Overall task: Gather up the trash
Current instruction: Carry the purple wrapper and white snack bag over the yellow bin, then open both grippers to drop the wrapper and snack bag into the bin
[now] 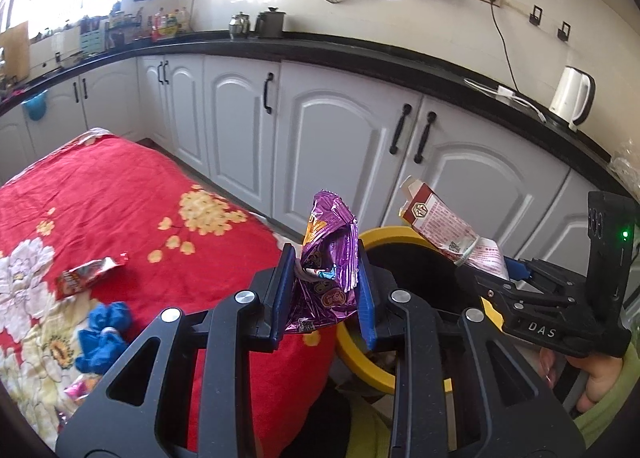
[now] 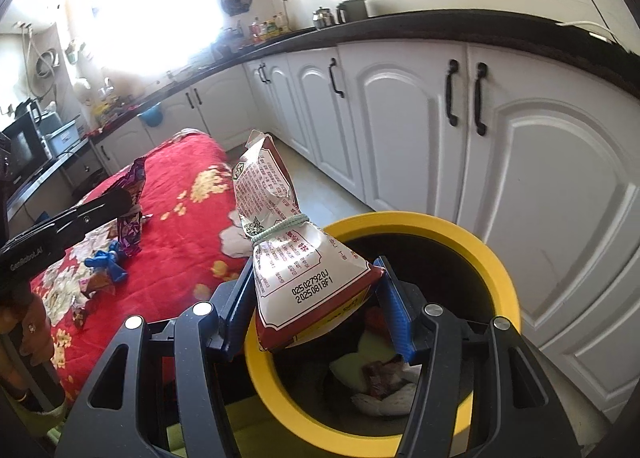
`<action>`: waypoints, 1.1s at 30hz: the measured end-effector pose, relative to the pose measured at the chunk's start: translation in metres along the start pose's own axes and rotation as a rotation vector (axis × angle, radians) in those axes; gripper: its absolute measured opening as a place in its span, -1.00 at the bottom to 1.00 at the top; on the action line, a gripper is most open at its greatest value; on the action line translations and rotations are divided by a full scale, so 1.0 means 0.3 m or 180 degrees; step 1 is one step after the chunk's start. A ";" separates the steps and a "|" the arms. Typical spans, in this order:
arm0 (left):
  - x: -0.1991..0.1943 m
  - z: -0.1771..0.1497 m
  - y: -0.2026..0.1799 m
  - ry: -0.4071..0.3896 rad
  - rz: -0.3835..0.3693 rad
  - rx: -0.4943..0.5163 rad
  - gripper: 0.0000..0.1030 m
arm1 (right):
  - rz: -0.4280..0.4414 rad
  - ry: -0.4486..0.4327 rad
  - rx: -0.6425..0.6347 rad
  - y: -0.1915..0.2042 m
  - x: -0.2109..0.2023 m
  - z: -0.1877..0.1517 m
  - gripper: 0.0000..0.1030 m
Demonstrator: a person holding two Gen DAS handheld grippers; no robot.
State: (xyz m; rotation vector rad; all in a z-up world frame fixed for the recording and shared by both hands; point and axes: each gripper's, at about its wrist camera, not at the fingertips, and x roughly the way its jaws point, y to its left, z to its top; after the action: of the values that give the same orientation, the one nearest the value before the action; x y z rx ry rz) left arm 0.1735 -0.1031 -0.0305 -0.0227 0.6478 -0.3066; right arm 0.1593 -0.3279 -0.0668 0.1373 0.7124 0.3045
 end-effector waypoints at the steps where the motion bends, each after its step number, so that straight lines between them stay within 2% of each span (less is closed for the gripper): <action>1: 0.008 -0.002 -0.012 0.0013 -0.0015 0.0018 -0.58 | -0.0025 0.0001 0.0019 -0.013 0.000 -0.005 0.06; 19: 0.170 -0.035 -0.170 0.0228 -0.0186 0.0209 -0.58 | -0.0352 0.0096 0.0283 -0.189 0.028 -0.091 0.06; 33: 0.294 -0.056 -0.252 0.0424 -0.0245 0.0265 -0.58 | -0.0407 0.0210 0.0506 -0.273 0.053 -0.166 0.06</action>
State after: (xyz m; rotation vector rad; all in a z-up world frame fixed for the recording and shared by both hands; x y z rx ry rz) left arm 0.2092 -0.1994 -0.0873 0.0532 0.7670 -0.4118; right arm 0.1563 -0.3993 -0.1326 0.2326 0.8071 0.1303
